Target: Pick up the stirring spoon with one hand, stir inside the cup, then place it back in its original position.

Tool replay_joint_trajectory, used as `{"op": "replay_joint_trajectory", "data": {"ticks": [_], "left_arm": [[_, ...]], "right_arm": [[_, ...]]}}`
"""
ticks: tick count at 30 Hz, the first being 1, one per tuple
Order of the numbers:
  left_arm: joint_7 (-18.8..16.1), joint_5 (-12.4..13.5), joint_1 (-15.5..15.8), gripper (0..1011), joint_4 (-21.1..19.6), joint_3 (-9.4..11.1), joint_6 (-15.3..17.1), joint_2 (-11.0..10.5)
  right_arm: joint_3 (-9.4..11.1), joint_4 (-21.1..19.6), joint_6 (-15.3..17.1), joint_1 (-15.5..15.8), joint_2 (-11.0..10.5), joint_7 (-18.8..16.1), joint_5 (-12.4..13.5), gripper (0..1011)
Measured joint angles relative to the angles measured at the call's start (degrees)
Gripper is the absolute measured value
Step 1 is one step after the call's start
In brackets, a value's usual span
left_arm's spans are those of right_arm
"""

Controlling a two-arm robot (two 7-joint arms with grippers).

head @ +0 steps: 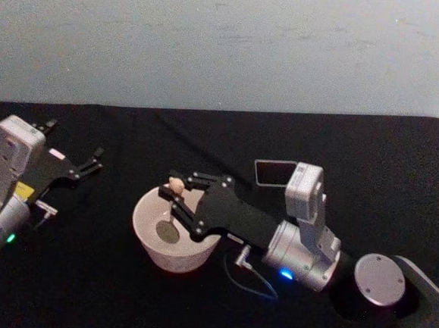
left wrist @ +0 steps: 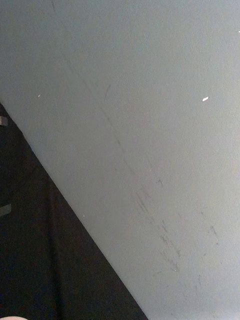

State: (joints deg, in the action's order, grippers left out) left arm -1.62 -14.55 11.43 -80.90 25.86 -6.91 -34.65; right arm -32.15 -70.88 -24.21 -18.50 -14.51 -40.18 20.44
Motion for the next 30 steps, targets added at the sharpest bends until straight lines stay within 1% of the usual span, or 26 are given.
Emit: {"op": "replay_joint_trajectory", "data": {"ticks": [2, 6, 12, 14, 22, 30], "left_arm": [[0.0, 0.0, 0.0, 1001, 0.0, 0.0, 0.0, 0.0], [0.0, 0.0, 0.0, 1001, 0.0, 0.0, 0.0, 0.0], [0.0, 0.0, 0.0, 1001, 0.0, 0.0, 0.0, 0.0], [0.0, 0.0, 0.0, 1001, 0.0, 0.0, 0.0, 0.0], [0.0, 0.0, 0.0, 1001, 0.0, 0.0, 0.0, 0.0], [0.0, 0.0, 0.0, 1001, 0.0, 0.0, 0.0, 0.0]], "right_arm": [[0.0, 1.5, -0.2, -1.1, 0.9, 0.6, -0.4, 214], [0.2, 3.9, -0.7, -2.5, 2.0, 1.6, -1.2, 214], [1.0, 6.6, -1.2, -3.9, 2.8, 2.9, -2.2, 214], [1.3, 7.0, -1.2, -4.1, 2.8, 3.1, -2.4, 214], [2.1, 6.9, -1.0, -4.0, 2.8, 3.2, -2.3, 214], [3.1, 4.8, -0.2, -3.1, 2.5, 2.9, -0.8, 214]]}}
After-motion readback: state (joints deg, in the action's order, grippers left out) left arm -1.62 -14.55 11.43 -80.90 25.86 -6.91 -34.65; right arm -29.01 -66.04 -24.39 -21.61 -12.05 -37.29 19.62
